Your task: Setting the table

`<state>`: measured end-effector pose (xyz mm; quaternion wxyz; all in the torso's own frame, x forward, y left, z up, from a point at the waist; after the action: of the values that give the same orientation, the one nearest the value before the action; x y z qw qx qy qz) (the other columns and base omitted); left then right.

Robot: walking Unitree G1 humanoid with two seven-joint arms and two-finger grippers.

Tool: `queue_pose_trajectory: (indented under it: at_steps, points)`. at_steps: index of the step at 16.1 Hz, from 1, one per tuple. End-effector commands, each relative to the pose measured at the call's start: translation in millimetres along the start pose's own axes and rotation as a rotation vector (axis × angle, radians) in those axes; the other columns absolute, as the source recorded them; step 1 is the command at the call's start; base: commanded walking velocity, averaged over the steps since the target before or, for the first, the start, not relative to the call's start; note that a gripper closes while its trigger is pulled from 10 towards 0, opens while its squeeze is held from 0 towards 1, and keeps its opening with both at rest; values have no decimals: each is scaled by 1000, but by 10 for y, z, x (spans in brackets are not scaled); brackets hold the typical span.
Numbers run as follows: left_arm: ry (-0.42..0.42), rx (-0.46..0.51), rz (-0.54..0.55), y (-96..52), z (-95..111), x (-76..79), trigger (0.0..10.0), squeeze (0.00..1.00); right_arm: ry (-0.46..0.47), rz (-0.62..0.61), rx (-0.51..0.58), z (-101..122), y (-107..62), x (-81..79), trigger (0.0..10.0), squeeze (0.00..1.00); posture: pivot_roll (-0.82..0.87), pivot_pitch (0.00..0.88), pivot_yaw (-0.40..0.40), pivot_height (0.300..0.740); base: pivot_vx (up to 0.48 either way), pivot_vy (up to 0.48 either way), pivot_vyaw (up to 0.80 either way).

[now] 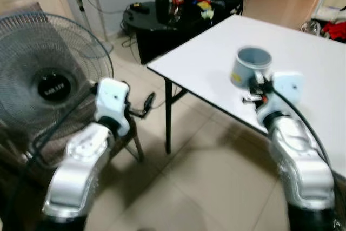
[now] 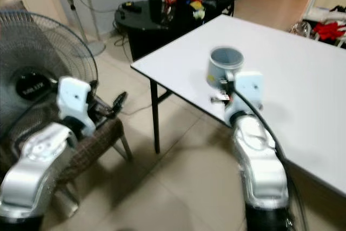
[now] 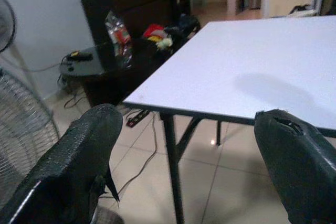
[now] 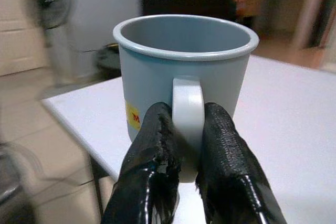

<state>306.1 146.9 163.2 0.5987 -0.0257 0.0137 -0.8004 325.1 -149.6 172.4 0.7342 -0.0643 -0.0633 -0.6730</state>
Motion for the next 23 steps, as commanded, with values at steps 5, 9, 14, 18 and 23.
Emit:
queue_pose_trajectory:
  at_steps: [5, 9, 14, 18, 23]
  points:
    - [12, 17, 5, -2, 67, -20, 10000, 0, 23, 9, 37, 47, 70, 0, 10000, 0, 138, 0, 23, 740, 355, 0, -320]
    - [17, 13, 8, 7, 60, -55, 10000, 0, 29, 14, 43, 51, 90, -28, 10000, 0, 123, 0, 36, 740, 350, 0, 0]
    - [9, 8, -37, 50, 61, 33, 10000, 0, 32, 5, 43, 40, 65, 8, 10000, 0, 107, 0, 52, 740, 348, 0, 0]
    - [10, 1, -41, 50, 51, 34, 10000, 0, 30, 13, 40, 39, 78, 5, 10000, 0, 110, 0, 51, 740, 338, 0, 0]
    - [17, 1, -48, 50, 66, 24, 10000, 0, 30, 23, 47, 59, 121, -21, 10000, 0, 119, 0, 44, 740, 333, 0, 0]
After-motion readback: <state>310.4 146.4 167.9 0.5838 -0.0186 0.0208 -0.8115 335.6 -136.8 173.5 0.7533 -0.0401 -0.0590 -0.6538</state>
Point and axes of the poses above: a point about 5 cm out from each wrist's last joint towards the gripper, its own y axis pointing out of the wrist towards the gripper, its own z axis along the axis of the wrist's last joint, x = y × z, the point moved 4 cm from there along y, pointing out of the wrist towards the gripper, and after that the axes turned 9 degrees about -y, right-handed, at the moved point
